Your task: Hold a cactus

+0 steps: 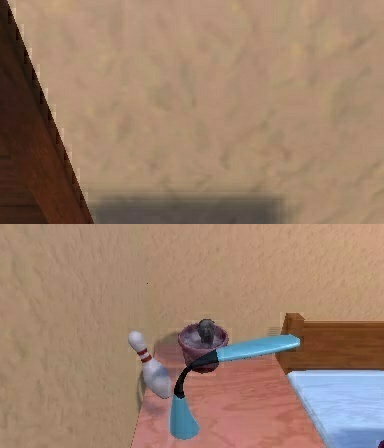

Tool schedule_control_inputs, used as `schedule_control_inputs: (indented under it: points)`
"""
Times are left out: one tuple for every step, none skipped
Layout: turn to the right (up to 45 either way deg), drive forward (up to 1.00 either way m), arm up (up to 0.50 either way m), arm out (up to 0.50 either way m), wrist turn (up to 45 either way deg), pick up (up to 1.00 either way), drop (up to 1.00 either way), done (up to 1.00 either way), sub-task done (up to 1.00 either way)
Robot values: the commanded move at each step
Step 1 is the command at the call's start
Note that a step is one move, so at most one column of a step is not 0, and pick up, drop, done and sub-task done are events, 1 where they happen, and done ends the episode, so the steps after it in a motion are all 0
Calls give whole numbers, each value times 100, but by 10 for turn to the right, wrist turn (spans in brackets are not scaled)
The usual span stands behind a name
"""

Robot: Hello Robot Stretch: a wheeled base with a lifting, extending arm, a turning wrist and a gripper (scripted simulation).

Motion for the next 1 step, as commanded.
schedule_control_inputs:
  points:
    - [0,0,50,0,0,0,0,0,0]
